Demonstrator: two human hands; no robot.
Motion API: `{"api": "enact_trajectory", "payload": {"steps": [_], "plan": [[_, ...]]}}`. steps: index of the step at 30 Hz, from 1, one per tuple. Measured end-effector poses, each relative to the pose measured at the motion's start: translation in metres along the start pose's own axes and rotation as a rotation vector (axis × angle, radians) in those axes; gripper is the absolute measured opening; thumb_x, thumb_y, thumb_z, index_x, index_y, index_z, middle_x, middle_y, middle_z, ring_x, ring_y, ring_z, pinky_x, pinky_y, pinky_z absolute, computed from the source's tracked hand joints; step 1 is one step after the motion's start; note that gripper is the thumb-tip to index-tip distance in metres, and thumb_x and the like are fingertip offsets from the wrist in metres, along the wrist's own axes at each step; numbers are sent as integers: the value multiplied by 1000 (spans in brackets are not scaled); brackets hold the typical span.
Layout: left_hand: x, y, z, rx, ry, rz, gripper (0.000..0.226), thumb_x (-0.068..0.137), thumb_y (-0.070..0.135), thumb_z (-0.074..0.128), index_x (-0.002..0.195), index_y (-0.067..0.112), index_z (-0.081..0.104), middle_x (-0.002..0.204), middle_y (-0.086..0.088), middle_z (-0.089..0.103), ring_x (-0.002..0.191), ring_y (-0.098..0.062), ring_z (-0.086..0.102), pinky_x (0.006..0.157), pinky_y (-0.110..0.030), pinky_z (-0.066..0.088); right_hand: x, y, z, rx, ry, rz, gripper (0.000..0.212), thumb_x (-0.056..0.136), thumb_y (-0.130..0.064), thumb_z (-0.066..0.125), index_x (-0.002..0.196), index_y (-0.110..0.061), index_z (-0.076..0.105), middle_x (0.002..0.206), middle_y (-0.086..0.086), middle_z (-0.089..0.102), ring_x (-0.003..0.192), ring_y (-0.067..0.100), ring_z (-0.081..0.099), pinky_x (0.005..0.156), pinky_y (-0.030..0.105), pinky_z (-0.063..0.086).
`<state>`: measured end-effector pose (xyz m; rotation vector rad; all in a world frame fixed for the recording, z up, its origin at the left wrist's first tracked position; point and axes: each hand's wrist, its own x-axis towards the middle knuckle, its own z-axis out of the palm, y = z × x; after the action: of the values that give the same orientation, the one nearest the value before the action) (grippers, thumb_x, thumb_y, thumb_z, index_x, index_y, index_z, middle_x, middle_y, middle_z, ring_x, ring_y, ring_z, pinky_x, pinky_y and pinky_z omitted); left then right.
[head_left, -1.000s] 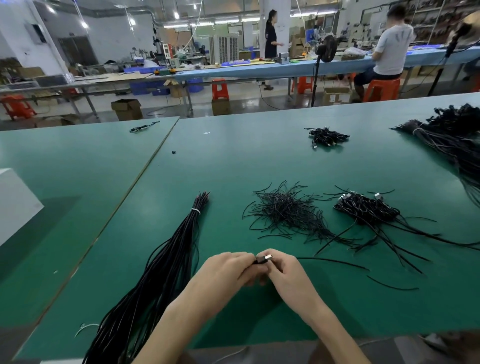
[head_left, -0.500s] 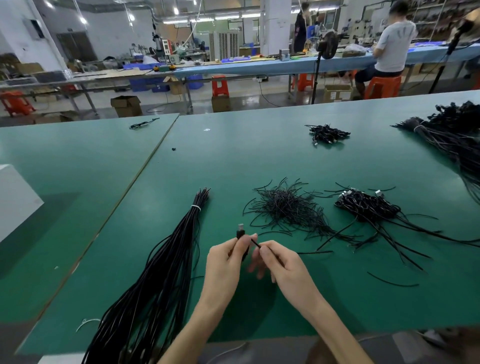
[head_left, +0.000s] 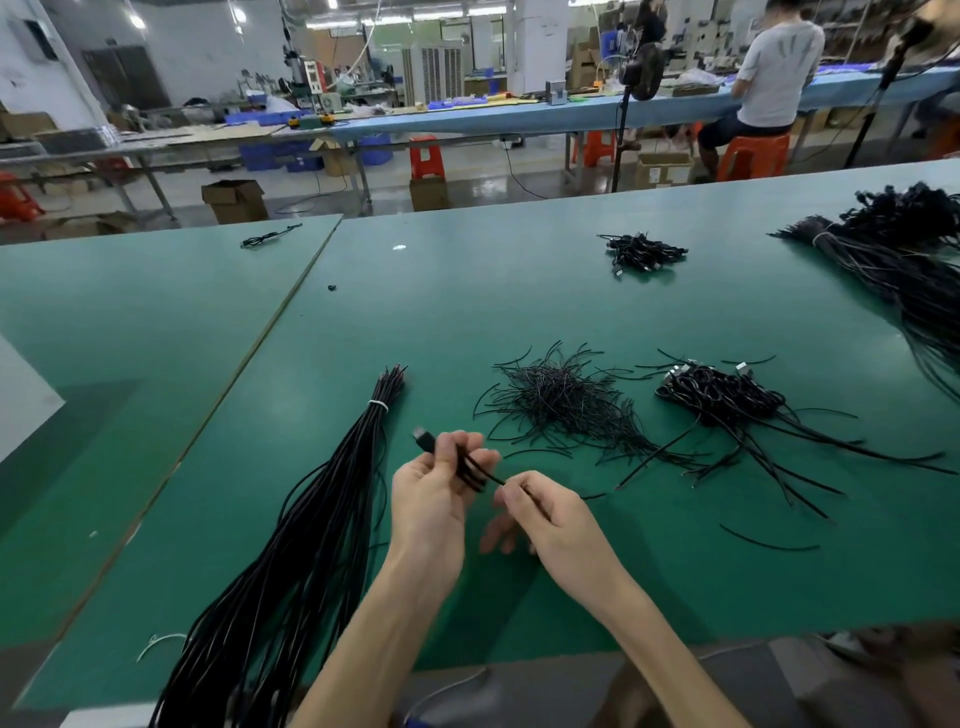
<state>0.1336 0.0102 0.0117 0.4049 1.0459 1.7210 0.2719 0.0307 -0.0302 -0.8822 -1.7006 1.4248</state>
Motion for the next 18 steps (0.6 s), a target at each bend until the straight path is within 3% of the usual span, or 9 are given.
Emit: {"api": "enact_trajectory", "payload": {"steps": [2, 8, 13, 18], "plan": [[10, 13, -3, -137, 44, 62, 25, 108, 15, 44, 91, 2, 58, 78, -7, 64, 68, -18, 67, 78, -32, 64, 0, 0, -2, 6, -4, 19, 21, 110, -32, 46, 108, -17, 61, 83, 5, 79, 67, 14, 65, 63, 14, 45], [21, 33, -22, -230, -32, 127, 28, 108, 20, 42, 89, 6, 55, 72, 0, 58, 61, -11, 55, 75, -26, 60, 0, -1, -4, 1, -17, 8, 18, 110, -25, 46, 126, -27, 56, 83, 4, 79, 59, 16, 60, 59, 19, 45], [16, 17, -25, -136, -134, 171, 22, 100, 25, 48, 88, 8, 57, 74, 0, 59, 61, -12, 55, 79, -27, 59, -2, -3, -3, -23, -36, -6, 19, 108, -28, 51, 124, -29, 61, 81, 4, 79, 56, 17, 61, 57, 17, 45], [5, -2, -22, -22, -255, 168, 24, 104, 22, 44, 90, 8, 56, 75, -4, 58, 67, -16, 58, 88, -29, 57, -2, -1, -1, -59, -11, -15, 17, 108, -23, 52, 117, -29, 65, 78, 3, 78, 53, 18, 62, 55, 16, 44]]}}
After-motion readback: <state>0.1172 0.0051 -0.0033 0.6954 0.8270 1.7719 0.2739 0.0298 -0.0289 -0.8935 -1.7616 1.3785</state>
